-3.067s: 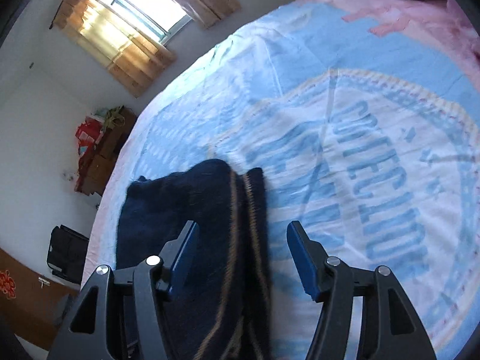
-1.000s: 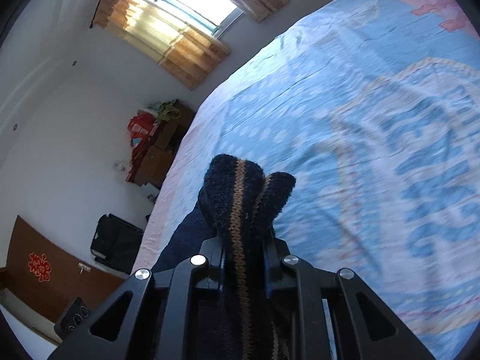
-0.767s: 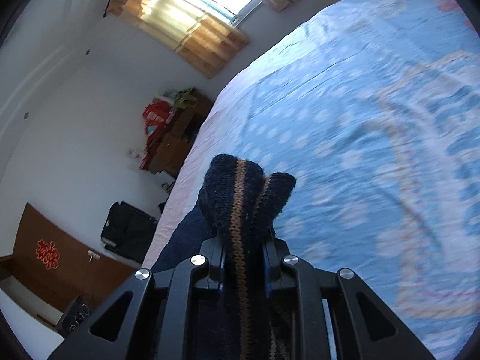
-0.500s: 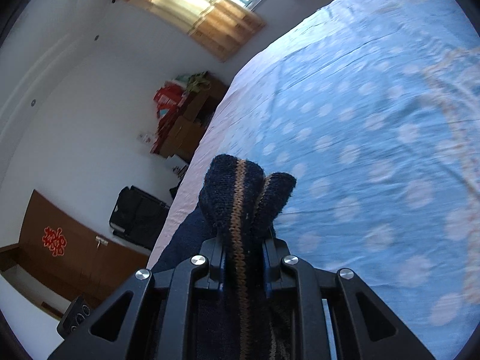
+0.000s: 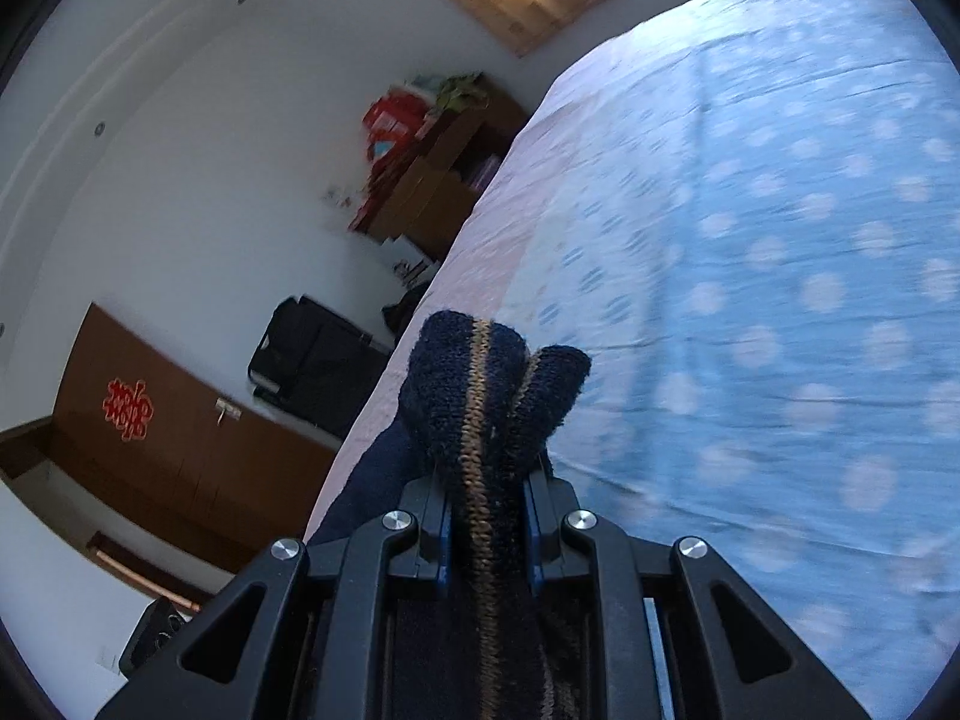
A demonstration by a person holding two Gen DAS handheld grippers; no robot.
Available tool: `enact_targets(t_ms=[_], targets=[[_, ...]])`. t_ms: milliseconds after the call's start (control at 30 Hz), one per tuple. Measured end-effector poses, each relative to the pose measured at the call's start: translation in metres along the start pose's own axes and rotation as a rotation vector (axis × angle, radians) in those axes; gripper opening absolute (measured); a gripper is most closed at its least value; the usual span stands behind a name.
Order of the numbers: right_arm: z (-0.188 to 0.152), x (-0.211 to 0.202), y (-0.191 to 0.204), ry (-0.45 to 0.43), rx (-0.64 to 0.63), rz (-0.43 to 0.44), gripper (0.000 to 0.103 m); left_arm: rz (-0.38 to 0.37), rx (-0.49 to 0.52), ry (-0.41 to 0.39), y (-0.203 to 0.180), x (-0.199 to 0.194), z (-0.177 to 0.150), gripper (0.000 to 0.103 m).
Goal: Fold small clothes
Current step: 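Fold the lifted end over the bundle and open both tools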
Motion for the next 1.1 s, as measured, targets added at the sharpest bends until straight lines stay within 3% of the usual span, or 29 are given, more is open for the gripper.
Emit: enact_targets(t_ms=[233, 433, 533, 600, 667, 833, 900, 967, 1100], targets=[[-0.03, 0.055, 0.021, 0.091, -0.031, 0.013, 0.018, 0.059, -0.056, 0.036, 0.029, -0.009, -0.031, 0.02], [-0.045, 0.081, 0.011, 0.138, -0.041, -0.016, 0.018, 0.075, -0.067, 0.057, 0.032, -0.012, -0.058, 0.02], [-0.047, 0.087, 0.002, 0.149, -0.05, -0.051, 0.018, 0.123, -0.073, 0.077, 0.033, -0.008, -0.074, 0.022], [-0.053, 0.091, -0.014, 0.167, -0.051, -0.103, 0.018, 0.141, -0.069, 0.099, 0.034, -0.004, -0.085, 0.031], [-0.061, 0.096, -0.028, 0.191, -0.069, -0.153, 0.019, 0.163, -0.045, 0.104, 0.034, -0.005, -0.088, 0.034], [-0.058, 0.083, -0.035, 0.143, -0.029, -0.162, 0.027, 0.178, -0.013, 0.08, 0.034, -0.026, -0.069, 0.045], [-0.053, 0.066, -0.027, 0.112, -0.065, -0.152, 0.028, 0.196, -0.01, 0.037, 0.038, -0.034, -0.053, 0.065], [-0.049, 0.04, -0.006, 0.076, -0.103, -0.109, 0.028, 0.225, 0.009, -0.022, 0.045, -0.039, -0.036, 0.072], [-0.068, -0.001, 0.039, 0.079, -0.127, 0.022, 0.044, 0.269, 0.019, -0.068, 0.058, -0.029, -0.015, 0.076]])
Point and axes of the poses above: each gripper's, at about its wrist camera, not at the fingertips, and x roughly the way its jaws point, y to its left, z to its top, the point moved 10 cm from there along x, roughly the way its jaws point, and after that the axes turned 14 degrees about -y, right-handed, at the moved point
